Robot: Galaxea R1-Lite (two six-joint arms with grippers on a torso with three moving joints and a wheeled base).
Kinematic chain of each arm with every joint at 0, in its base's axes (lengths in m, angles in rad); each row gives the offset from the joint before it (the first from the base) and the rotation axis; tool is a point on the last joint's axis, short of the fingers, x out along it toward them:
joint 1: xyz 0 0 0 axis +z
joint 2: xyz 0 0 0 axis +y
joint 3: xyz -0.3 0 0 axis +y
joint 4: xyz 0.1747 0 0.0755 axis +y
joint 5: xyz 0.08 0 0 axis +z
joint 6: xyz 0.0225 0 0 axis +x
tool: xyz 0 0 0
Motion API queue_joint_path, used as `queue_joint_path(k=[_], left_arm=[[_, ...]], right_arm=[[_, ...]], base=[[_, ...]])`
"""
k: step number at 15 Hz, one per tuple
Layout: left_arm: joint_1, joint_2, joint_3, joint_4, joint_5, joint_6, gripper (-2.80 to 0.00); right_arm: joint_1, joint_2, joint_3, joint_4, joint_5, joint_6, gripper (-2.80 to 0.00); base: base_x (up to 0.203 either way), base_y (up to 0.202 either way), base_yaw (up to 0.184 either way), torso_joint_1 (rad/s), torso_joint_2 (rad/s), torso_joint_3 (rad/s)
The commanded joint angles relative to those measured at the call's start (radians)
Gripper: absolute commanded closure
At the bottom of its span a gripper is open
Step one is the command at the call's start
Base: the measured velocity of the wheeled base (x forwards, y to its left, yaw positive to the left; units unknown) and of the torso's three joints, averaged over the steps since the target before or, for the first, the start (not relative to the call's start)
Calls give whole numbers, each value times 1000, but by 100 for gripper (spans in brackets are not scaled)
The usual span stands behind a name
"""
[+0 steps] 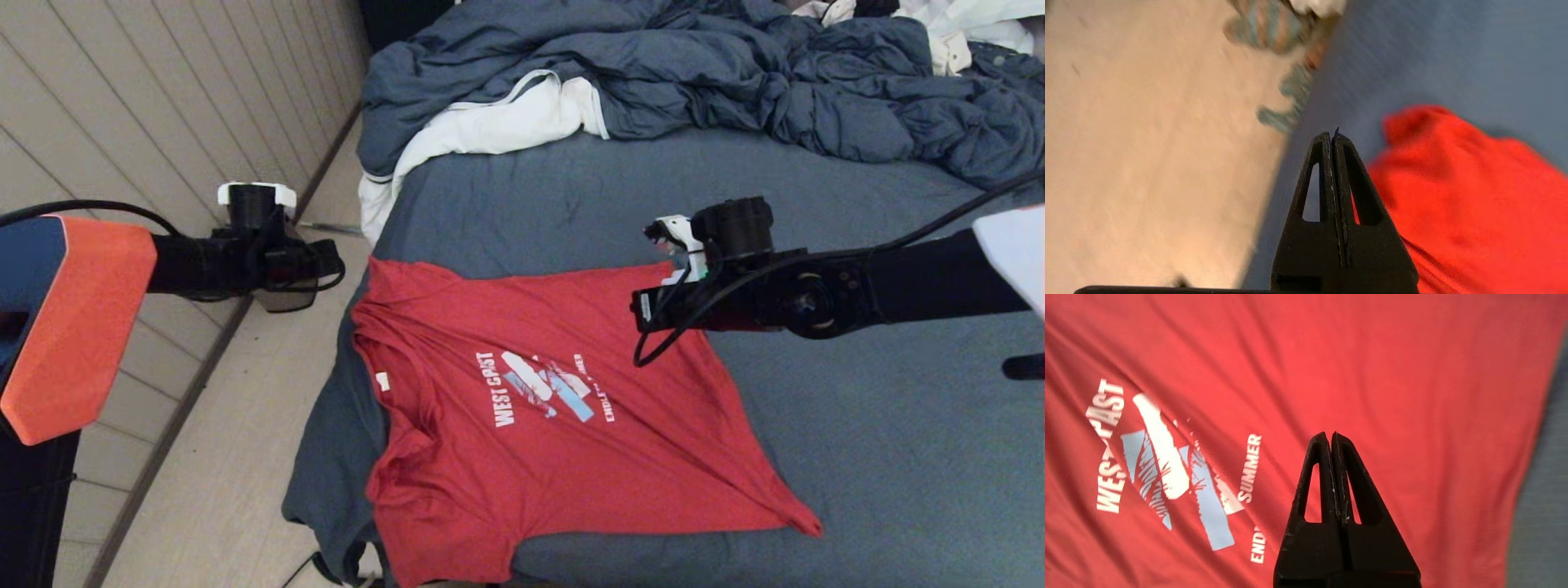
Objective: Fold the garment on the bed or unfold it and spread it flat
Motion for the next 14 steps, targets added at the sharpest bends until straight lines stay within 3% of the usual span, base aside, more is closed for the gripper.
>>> queue_joint_path(k=[1, 7, 11, 14], left_arm=[[-27, -103, 26, 53, 0, -40, 0], [-70, -585, 421, 80, -36, -63, 0], [-85, -1063, 808, 81, -28, -57, 0], [-89, -1431, 1128, 101, 41, -44, 0]], right_arm=[[-3, -34, -3, 3, 0, 2, 0], [-20, -373, 171, 42, -10, 74, 0], [-25, -814, 458, 116, -12, 84, 0], [-63, -1181, 671, 240, -25, 87, 0]], base=[[0, 0, 0, 0, 0, 0], [0, 0, 0, 0, 0, 0], [0, 0, 0, 0, 0, 0], [0, 0, 0, 0, 0, 0]])
